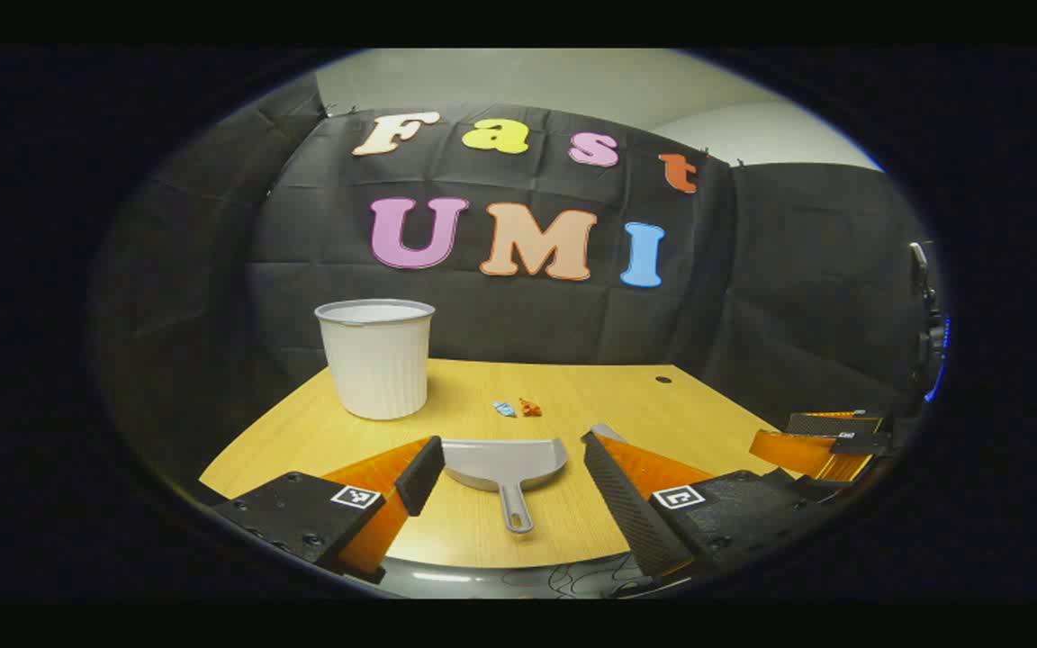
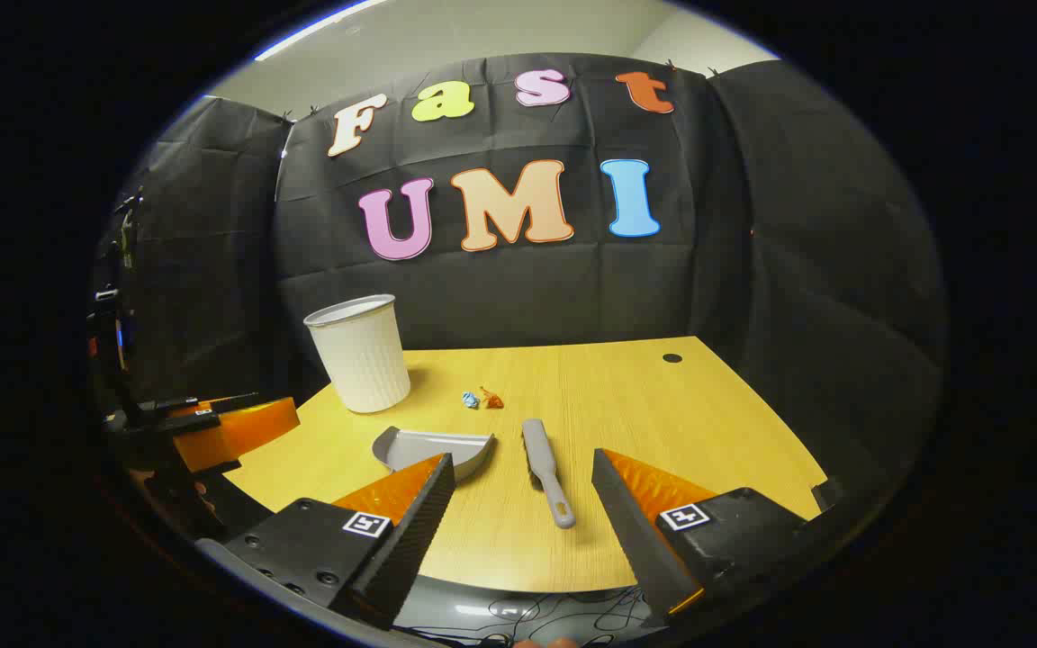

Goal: Pick up the small broom and dustpan from the desktop, sweep the trash into the dustpan with the broom, and then empty the trash into the garbage bin.

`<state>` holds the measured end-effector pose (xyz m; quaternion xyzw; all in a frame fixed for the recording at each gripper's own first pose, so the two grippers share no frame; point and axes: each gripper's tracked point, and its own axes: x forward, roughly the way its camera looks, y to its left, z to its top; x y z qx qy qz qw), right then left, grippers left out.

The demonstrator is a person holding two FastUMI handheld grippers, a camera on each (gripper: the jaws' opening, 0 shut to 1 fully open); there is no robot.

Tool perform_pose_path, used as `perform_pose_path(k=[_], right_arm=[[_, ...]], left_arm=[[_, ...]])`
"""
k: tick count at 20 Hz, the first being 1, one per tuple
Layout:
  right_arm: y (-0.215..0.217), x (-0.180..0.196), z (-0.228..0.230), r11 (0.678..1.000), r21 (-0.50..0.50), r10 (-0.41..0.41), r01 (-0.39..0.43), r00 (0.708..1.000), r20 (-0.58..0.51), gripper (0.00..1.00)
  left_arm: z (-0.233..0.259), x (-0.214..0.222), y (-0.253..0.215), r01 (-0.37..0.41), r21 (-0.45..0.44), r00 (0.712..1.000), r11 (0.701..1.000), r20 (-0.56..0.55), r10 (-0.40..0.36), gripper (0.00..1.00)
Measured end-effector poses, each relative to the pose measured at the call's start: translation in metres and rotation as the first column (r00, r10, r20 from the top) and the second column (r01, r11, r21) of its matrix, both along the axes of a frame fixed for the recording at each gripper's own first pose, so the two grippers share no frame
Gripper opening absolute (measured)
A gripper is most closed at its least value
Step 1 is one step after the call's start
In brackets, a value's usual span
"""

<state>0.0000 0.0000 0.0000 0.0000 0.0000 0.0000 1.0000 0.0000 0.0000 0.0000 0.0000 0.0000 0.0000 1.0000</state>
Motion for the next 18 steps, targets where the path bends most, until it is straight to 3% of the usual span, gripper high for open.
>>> perform_pose_path(k=[18], right_arm=[[-0.003,0.009,-0.01,1.0,0.011,0.024,-0.023,0.999,-0.039,0.92]], left_arm=[[-0.006,0.009,-0.005,-0.022,0.025,0.999,0.999,-0.024,0.022,0.94]])
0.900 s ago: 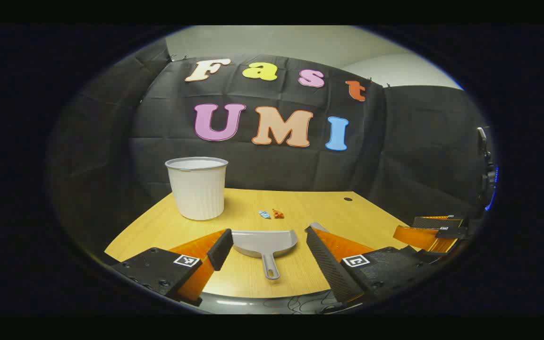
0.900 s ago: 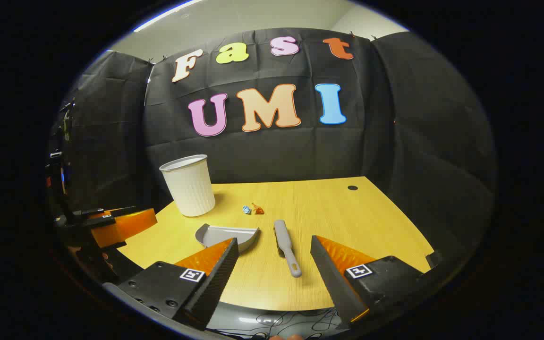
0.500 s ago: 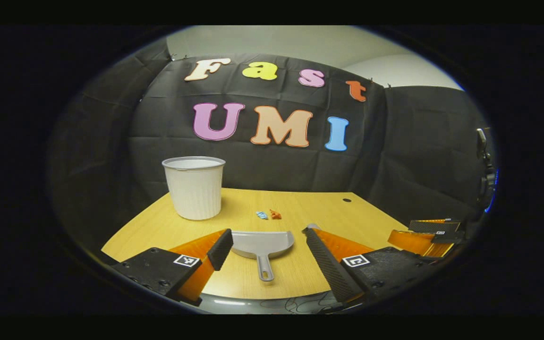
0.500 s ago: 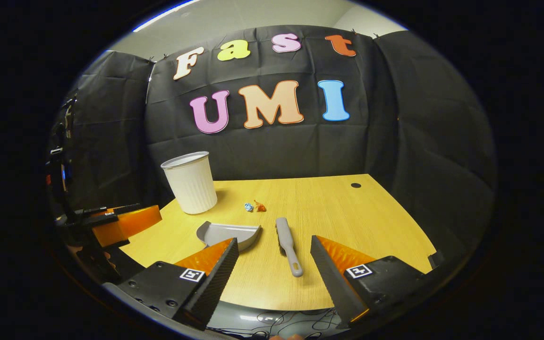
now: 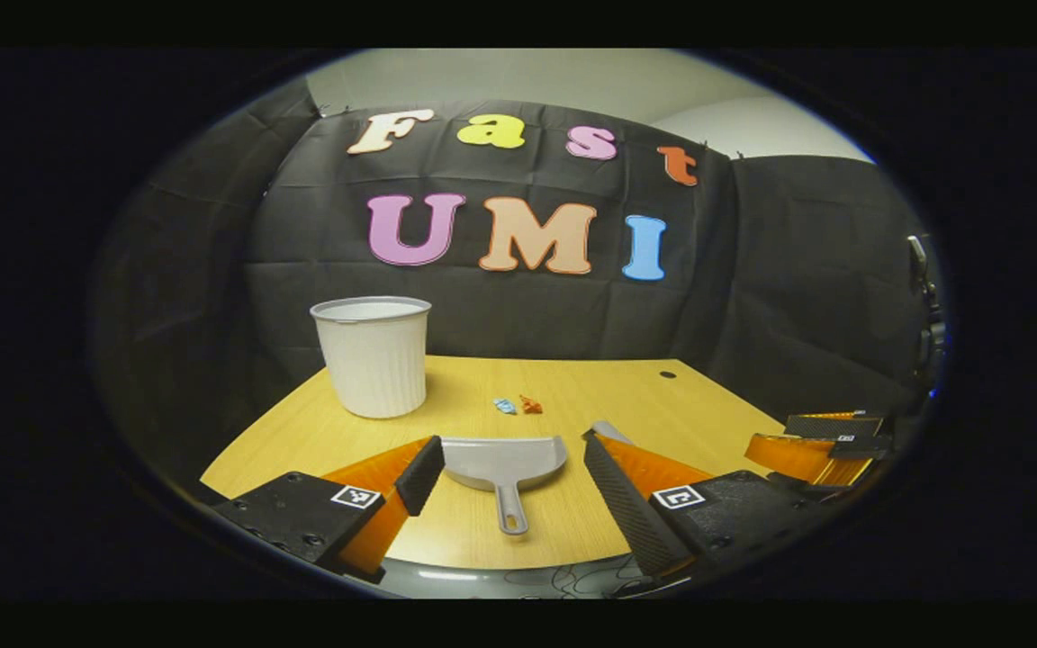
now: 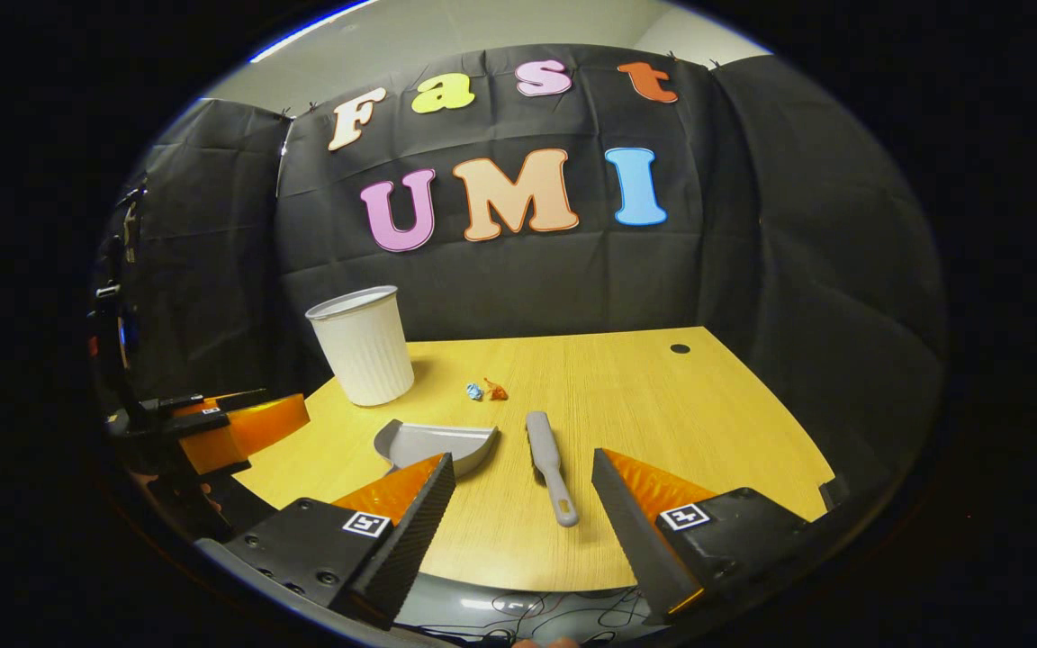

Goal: Pick up the small broom and dustpan from the desktop, sweep the trash into the dustpan with the broom, and then empty the trash into the garbage bin.

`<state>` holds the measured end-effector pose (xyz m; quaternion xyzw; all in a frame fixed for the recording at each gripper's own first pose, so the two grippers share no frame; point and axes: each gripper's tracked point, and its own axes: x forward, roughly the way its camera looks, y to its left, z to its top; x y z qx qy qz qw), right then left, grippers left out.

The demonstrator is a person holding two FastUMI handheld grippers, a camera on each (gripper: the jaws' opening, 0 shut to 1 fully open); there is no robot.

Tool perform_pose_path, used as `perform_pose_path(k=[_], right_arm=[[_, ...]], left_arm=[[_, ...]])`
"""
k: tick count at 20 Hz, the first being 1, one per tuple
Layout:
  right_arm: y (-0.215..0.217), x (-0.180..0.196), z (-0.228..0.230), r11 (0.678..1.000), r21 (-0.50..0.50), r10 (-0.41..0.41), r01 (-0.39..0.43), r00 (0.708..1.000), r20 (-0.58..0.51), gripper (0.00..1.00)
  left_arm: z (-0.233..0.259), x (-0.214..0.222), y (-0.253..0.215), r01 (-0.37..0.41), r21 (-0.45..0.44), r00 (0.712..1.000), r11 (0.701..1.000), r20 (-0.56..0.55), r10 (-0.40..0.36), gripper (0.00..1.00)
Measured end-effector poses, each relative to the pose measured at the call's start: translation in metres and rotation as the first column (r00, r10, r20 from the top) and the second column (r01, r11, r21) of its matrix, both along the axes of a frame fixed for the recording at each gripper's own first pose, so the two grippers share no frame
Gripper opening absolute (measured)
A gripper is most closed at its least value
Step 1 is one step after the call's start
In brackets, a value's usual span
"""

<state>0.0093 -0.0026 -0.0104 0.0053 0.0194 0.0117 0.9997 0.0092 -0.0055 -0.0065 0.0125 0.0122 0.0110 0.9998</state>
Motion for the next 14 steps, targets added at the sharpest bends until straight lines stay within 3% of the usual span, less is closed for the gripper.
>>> perform_pose_path(k=[14], right_arm=[[0.002,0.003,-0.011,0.999,-0.038,0.001,-0.002,1.0,-0.031,0.92]], left_arm=[[-0.013,-0.001,0.005,-0.008,-0.008,0.999,1.0,-0.037,0.007,0.94]])
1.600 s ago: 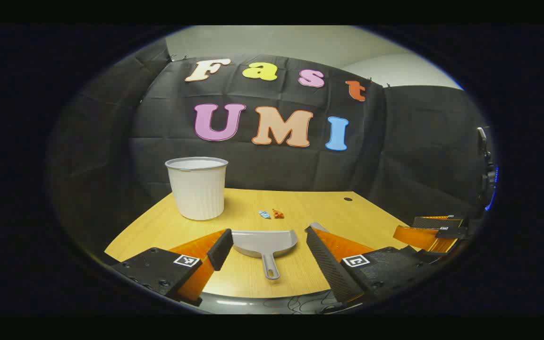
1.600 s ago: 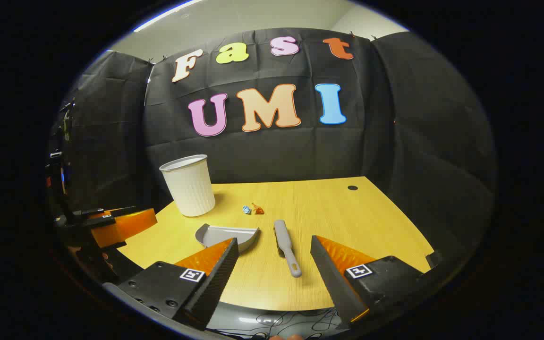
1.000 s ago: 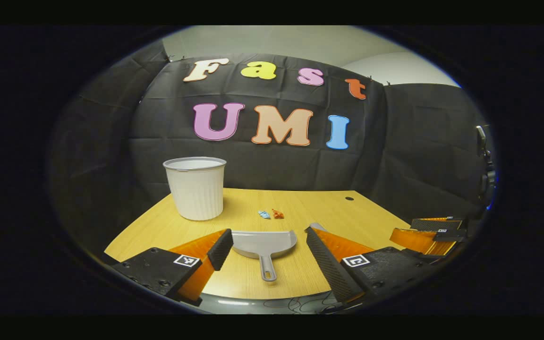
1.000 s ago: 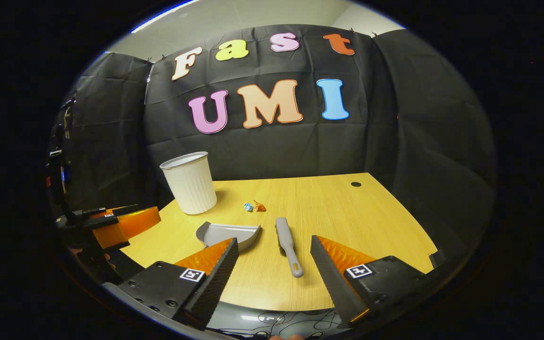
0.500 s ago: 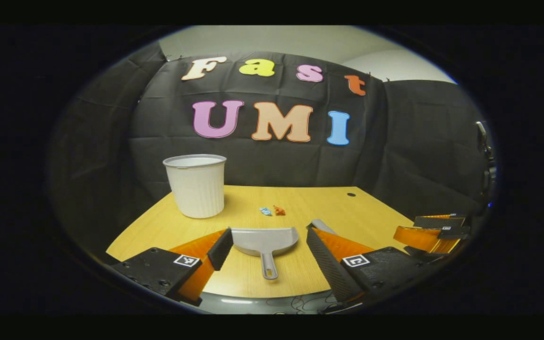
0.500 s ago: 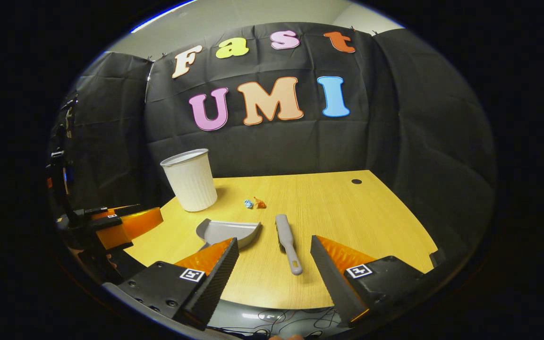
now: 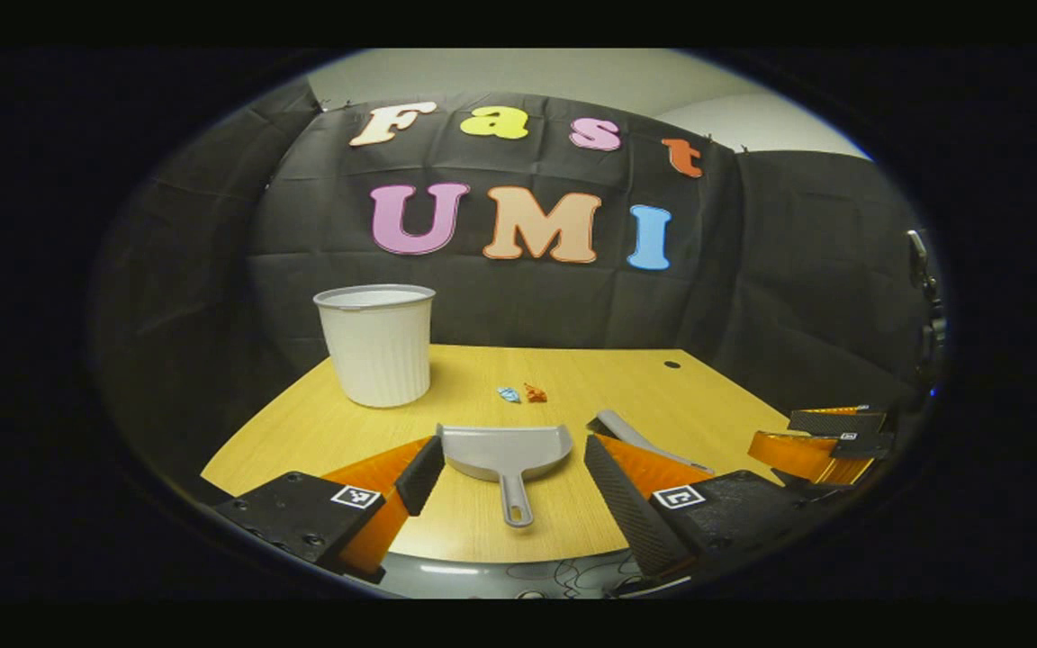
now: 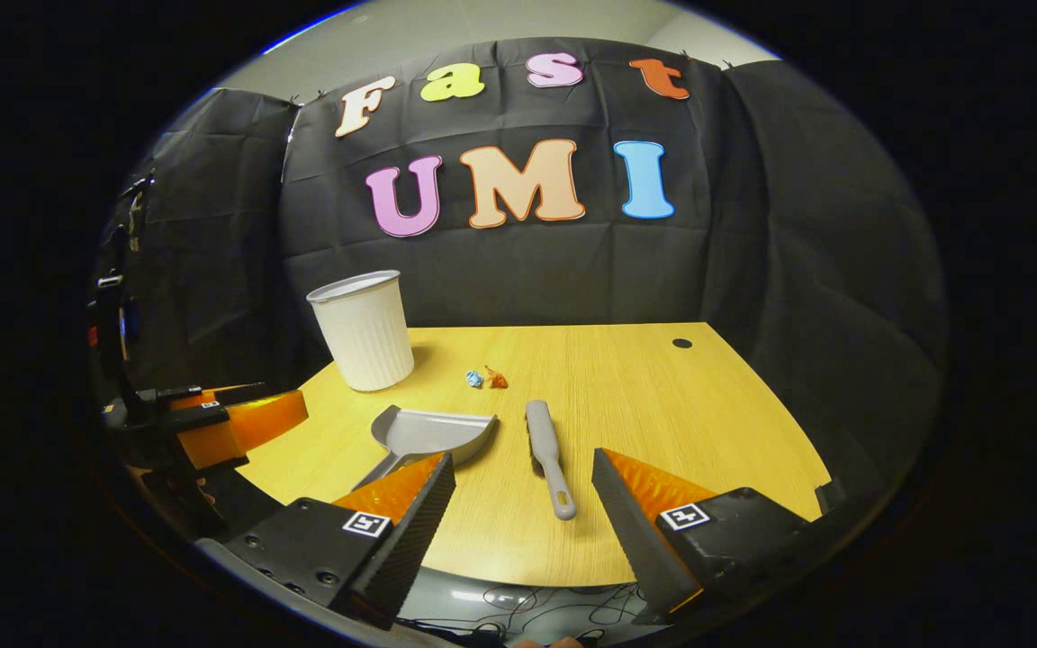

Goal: Pick up the small broom and dustpan from the desktop, sweep the trash into the dustpan with the broom, and then empty the trash into the garbage bin.

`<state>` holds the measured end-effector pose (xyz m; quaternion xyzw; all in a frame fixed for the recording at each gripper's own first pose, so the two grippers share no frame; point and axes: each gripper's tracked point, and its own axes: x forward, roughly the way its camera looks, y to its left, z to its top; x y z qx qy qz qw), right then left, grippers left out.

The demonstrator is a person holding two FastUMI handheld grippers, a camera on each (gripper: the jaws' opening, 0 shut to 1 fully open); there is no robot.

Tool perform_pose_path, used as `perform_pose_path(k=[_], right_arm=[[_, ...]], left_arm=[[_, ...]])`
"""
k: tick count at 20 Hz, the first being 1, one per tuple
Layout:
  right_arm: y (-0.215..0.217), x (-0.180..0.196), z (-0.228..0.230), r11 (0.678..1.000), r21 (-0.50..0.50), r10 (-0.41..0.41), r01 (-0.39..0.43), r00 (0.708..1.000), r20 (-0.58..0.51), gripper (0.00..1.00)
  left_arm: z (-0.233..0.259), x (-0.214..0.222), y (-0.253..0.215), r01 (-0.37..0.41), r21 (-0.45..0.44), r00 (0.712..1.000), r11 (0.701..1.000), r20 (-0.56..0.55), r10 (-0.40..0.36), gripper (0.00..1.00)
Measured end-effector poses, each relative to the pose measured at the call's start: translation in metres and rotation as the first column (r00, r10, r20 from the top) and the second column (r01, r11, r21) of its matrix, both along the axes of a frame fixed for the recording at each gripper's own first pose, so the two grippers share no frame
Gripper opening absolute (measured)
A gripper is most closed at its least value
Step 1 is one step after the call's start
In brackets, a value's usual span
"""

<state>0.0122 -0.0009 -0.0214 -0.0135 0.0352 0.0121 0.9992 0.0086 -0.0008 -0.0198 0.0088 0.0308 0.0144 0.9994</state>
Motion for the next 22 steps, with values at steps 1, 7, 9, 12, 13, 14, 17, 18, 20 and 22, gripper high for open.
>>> perform_pose_path(k=[1,7,9,12,13,14,17,18,20,22], right_arm=[[0.001,0.001,0.0,1.0,0.0,-0.002,0.002,1.0,0.002,0.92],[0.0,0.005,-0.004,1.0,-0.006,-0.016,0.016,1.0,-0.003,0.92],[0.0,0.008,-0.004,1.0,-0.014,-0.016,0.016,1.0,-0.006,0.92],[-0.005,0.019,-0.006,0.999,-0.033,-0.017,0.016,1.0,-0.02,0.92],[-0.008,0.024,-0.006,0.999,-0.039,-0.017,0.016,1.0,-0.026,0.92],[-0.01,0.03,-0.006,0.999,-0.05,-0.017,0.015,0.999,-0.035,0.92],[-0.016,0.05,-0.01,0.996,-0.091,-0.003,-0.002,0.999,-0.054,0.93],[-0.015,0.059,-0.012,0.996,-0.091,0.018,-0.024,0.997,-0.072,0.92],[-0.01,0.075,-0.023,0.996,-0.061,0.064,-0.072,0.988,-0.138,0.92],[-0.009,0.093,-0.032,0.995,-0.019,0.09,-0.095,0.977,-0.195,0.92]], left_arm=[[-0.002,0.0,0.0,0.0,0.001,1.0,1.0,-0.002,0.0,0.94],[-0.006,0.002,0.003,0.004,0.006,1.0,1.0,-0.013,-0.004,0.94],[-0.008,0.003,0.003,0.007,0.0,1.0,1.0,-0.017,-0.007,0.94],[-0.011,0.01,0.002,0.014,-0.012,0.999,1.0,-0.031,-0.014,0.94],[-0.016,0.013,0.001,0.01,-0.013,0.999,1.0,-0.042,-0.011,0.94],[-0.017,0.015,0.003,0.004,-0.012,0.999,1.0,-0.05,-0.005,0.94],[-0.023,0.025,-0.001,0.01,-0.021,0.998,1.0,-0.069,-0.012,0.94],[-0.028,0.031,-0.002,0.021,-0.021,0.996,1.0,-0.091,-0.023,0.94],[-0.047,0.044,-0.007,0.045,-0.013,0.984,0.999,-0.173,-0.047,0.94],[-0.067,0.058,-0.001,0.039,-0.009,0.96,0.999,-0.278,-0.04,0.93]])
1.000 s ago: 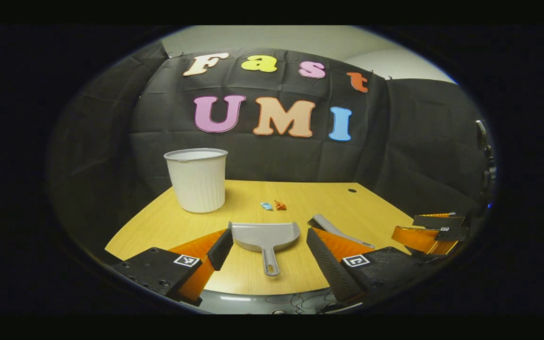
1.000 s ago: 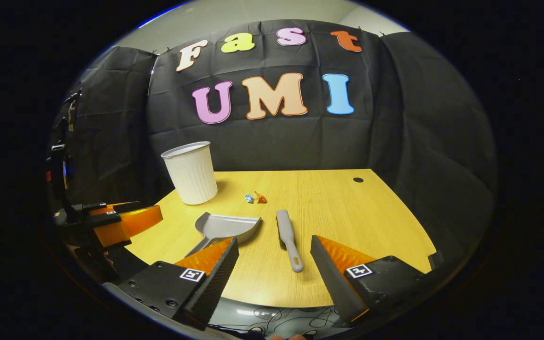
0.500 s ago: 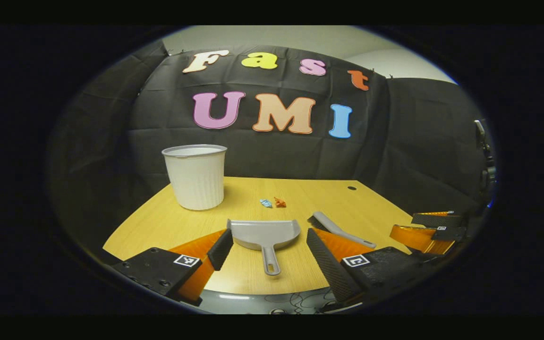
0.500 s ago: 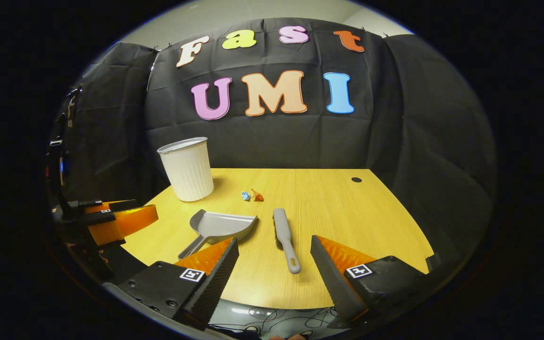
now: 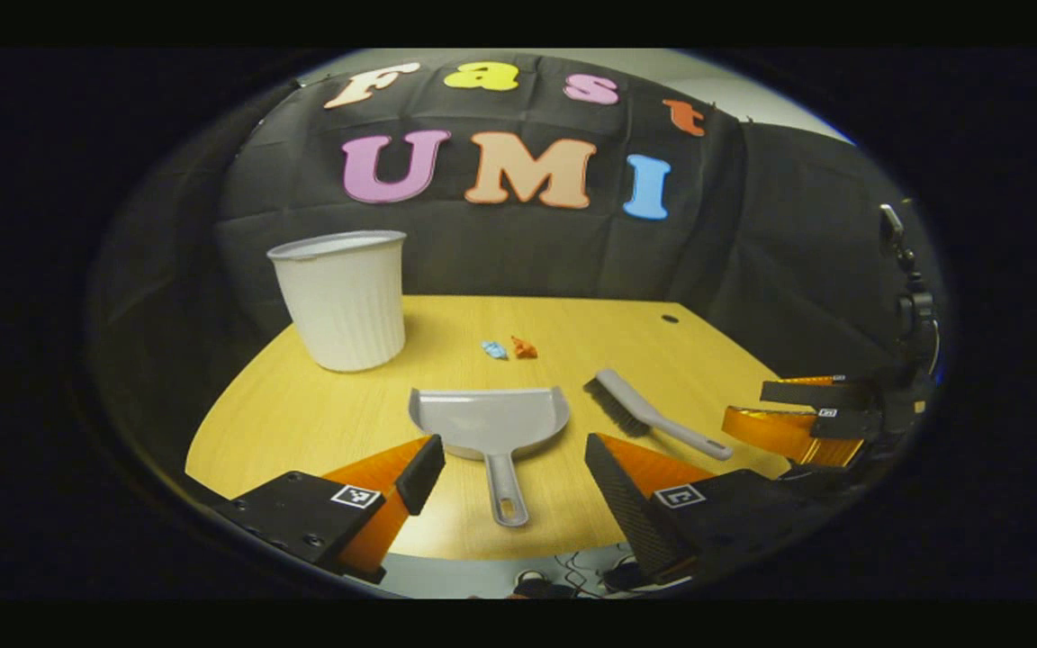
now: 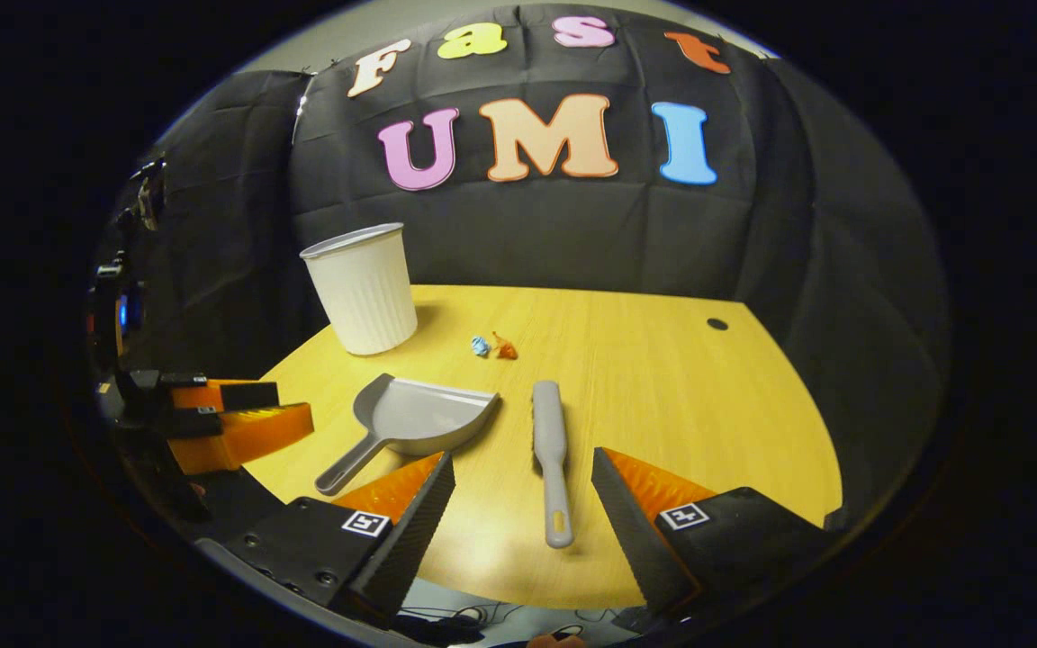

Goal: Pick up the small broom and dustpan from the desktop, sweep the trash into the dustpan with the broom, and then empty the trash into the garbage bin.

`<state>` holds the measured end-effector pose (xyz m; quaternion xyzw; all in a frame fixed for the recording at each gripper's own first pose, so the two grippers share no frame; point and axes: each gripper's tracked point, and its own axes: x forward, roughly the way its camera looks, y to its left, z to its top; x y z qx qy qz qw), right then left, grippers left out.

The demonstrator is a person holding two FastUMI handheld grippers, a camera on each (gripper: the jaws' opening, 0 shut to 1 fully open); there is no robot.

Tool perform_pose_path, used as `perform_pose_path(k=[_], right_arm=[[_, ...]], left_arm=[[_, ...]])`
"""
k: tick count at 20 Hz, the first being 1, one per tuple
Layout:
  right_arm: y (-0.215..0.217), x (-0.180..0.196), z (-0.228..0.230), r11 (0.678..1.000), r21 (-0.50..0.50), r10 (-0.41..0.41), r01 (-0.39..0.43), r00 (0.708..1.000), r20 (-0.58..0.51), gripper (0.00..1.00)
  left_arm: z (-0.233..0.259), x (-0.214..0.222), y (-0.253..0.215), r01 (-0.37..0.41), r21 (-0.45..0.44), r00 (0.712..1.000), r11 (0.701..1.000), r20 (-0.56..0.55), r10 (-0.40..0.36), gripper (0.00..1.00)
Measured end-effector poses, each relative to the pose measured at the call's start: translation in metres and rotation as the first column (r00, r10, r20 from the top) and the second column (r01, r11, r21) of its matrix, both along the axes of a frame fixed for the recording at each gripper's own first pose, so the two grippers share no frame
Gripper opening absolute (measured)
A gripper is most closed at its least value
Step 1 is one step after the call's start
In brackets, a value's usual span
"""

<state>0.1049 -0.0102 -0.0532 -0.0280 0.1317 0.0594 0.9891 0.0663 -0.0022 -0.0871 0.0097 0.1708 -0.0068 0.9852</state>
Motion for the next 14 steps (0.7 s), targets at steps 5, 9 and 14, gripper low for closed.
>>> perform_pose_path(k=[5,9,14], right_arm=[[-0.016,0.043,-0.038,0.997,-0.073,-0.019,0.007,0.987,-0.16,0.92],[-0.023,0.061,-0.073,0.997,-0.071,-0.028,0.005,0.946,-0.323,0.93],[-0.03,0.077,-0.101,0.996,-0.085,-0.042,0.005,0.897,-0.44,0.93]], left_arm=[[-0.041,0.012,0.007,0.001,0.01,0.979,1.0,-0.205,0.002,0.95],[-0.061,0.02,0.005,0.014,0.03,0.942,0.999,-0.335,-0.003,0.96],[-0.084,0.028,0.006,0.015,0.063,0.904,0.998,-0.427,0.014,0.95]])
